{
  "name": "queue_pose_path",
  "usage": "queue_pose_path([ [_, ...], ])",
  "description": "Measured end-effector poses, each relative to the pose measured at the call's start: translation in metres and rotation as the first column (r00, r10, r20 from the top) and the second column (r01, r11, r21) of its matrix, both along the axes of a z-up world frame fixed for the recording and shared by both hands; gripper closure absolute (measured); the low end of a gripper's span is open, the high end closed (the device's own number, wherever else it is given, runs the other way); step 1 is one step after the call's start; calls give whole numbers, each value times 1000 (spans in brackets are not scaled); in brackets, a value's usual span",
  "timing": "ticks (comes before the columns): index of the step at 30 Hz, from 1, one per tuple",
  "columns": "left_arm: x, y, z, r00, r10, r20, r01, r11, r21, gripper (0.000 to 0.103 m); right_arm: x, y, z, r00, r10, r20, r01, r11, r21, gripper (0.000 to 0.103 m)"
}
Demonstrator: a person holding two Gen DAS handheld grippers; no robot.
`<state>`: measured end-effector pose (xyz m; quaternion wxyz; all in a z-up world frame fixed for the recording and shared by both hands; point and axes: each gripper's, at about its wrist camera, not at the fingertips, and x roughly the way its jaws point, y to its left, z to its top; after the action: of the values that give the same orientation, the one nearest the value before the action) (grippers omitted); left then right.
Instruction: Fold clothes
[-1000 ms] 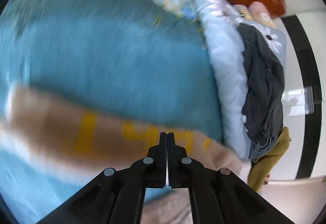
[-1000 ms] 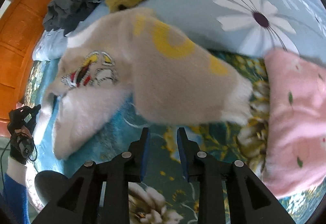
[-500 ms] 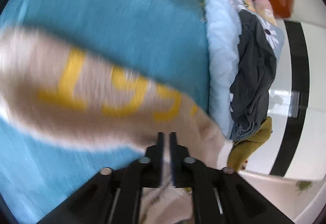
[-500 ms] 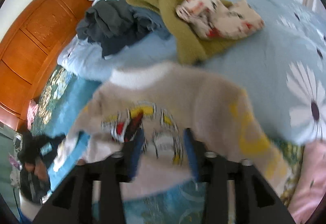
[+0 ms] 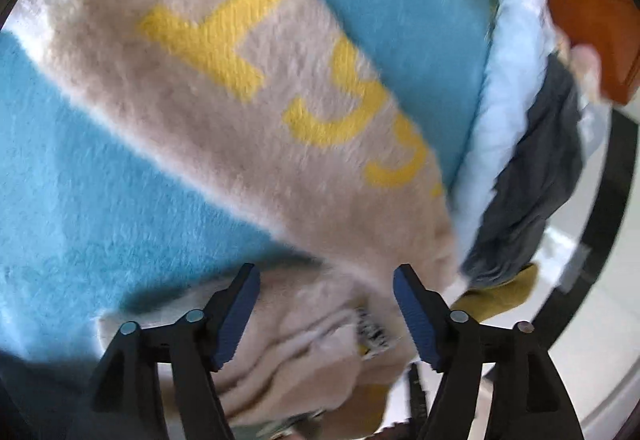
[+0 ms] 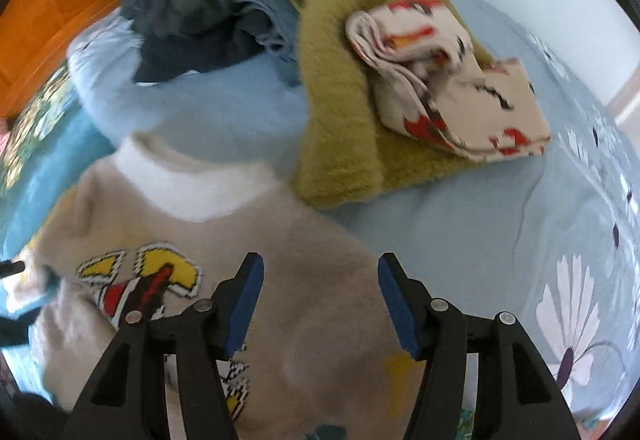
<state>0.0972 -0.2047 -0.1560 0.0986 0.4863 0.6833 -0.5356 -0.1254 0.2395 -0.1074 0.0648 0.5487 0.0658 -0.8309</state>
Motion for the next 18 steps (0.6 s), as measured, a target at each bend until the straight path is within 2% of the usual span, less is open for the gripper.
queue_pose_path([
  [2, 1, -5, -8, 999, 40, -5, -40, 999, -9, 27, -3, 3, -2, 1000, -24, 4, 24, 999, -31, 42],
  [5, 7, -6, -18, 992, 121, -16, -121, 992, 29, 23, -8, 2, -3, 1000, -28, 2, 28, 999, -42, 42],
  [8, 11, -8, -20, 977, 199, -74, -194, 979, 67, 25, -12, 0, -6, 999, -31, 6, 31, 999, -34, 42],
  [9, 14, -10, -18, 970, 222, -98, -217, 974, 60, 26, -13, -1, -6, 999, -37, 9, 37, 999, -37, 42],
  [10, 15, -11, -15, 968, 228, -108, -225, 974, 42, 32, -14, -2, -6, 999, -40, 11, 40, 998, -41, 42],
  [11, 16, -13, -13, 967, 227, -115, -226, 974, 20, 46, -15, -3, -6, 999, -43, 12, 43, 998, -46, 42],
  [12, 15, -14, -10, 972, 206, -113, -209, 978, -15, 54, -16, -3, -7, 999, -45, 13, 45, 998, -48, 42],
  [14, 11, -18, -4, 981, 162, -105, -171, 981, -86, 91, -16, -5, -8, 999, -45, 18, 46, 998, -43, 42],
  [18, -20, -37, 24, 983, 55, -175, -95, 969, -228, 92, -19, -7, -11, 998, -47, 28, 48, 998, -37, 42],
])
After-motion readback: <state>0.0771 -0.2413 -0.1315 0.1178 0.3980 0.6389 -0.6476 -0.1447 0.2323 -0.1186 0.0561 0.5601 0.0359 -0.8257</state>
